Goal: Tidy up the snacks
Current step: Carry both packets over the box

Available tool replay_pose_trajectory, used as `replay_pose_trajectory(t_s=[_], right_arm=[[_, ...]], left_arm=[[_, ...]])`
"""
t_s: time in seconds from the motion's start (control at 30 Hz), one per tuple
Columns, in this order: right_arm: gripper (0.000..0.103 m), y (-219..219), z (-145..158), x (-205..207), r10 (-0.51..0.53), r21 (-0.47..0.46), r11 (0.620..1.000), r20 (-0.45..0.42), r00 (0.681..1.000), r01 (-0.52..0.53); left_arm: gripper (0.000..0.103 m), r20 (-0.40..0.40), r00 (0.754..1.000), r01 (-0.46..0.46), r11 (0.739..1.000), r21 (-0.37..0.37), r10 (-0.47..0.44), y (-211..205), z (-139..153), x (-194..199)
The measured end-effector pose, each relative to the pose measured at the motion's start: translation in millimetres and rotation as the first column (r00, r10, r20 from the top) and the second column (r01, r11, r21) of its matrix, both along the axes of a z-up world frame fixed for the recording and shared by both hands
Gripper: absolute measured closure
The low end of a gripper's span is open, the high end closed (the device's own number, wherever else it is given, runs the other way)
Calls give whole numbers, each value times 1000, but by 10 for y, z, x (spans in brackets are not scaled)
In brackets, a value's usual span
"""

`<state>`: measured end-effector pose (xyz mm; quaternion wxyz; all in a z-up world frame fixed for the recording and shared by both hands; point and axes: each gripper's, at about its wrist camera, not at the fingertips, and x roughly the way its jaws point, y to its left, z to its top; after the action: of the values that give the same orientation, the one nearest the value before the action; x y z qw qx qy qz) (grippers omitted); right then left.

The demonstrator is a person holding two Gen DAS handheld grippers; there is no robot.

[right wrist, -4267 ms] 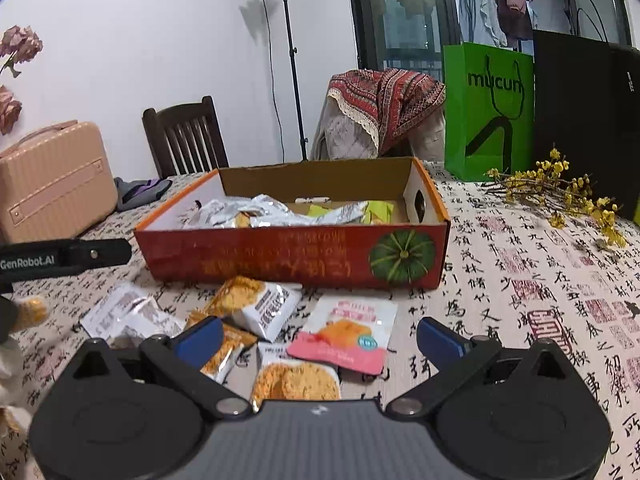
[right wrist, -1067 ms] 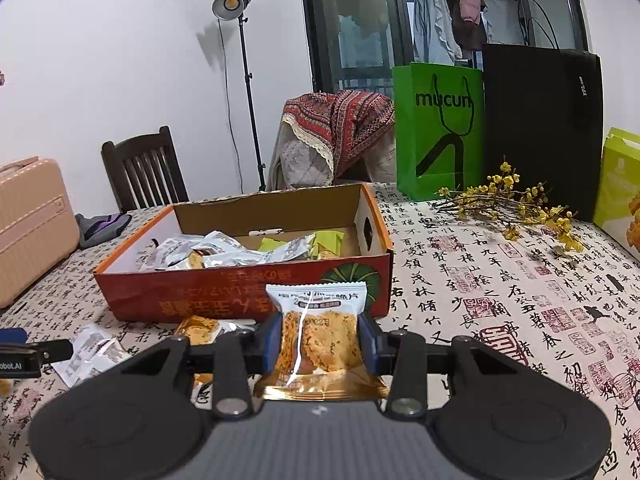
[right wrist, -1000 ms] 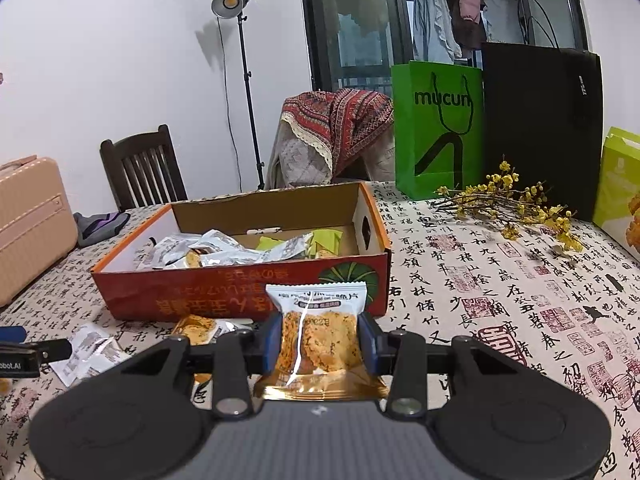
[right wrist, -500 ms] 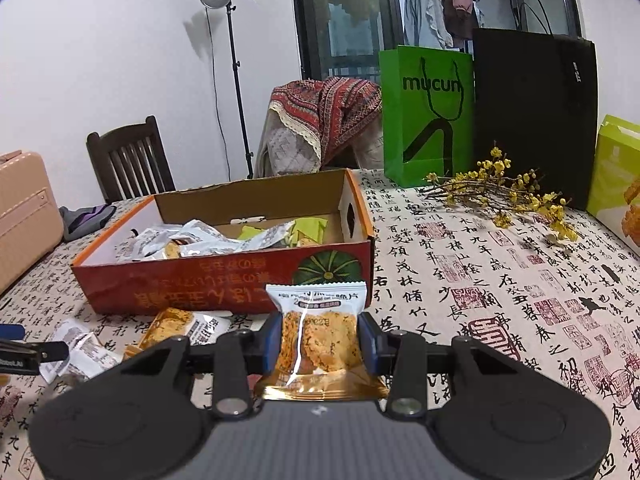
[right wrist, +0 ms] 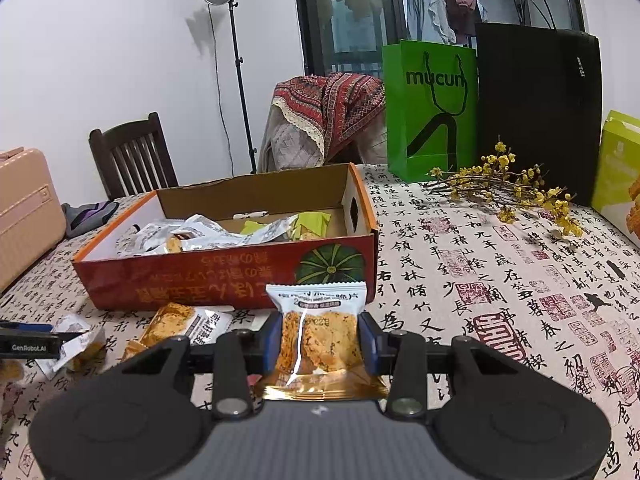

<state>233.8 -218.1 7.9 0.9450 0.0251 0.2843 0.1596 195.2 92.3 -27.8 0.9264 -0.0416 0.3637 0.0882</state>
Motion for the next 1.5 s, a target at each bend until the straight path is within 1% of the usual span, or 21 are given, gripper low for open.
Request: replay_pose_trajectory(t_s=[0.1,0.2,0.47,0.77,1.23,1.5], right_arm=[[64,-2,13,-18,5,2,1000,5,1000,-5],[64,4,28,-40,9,3,1000,9,1000,-9],[64,13,104,-100,18,8,1000,30,999,-18],[64,36,208,-201,32,12,999,57,998,-33],[64,61,477,-444,55,40,997,119,991,-60],[64,109,590,-416,44,52,997,140,989,-52]], left_arm=[[58,11,1000,0,1000,-2,0,-6,12,-20],[59,24,1000,5,1000,-14,-5,-5,38,-52],[60,98,995,9,1000,4,-10,-61,219,-188],[60,174,985,19,1000,2,-19,-166,474,-324],[60,259,966,33,999,-35,-23,-398,806,-559],[60,292,956,23,999,-44,-10,-440,987,-593]])
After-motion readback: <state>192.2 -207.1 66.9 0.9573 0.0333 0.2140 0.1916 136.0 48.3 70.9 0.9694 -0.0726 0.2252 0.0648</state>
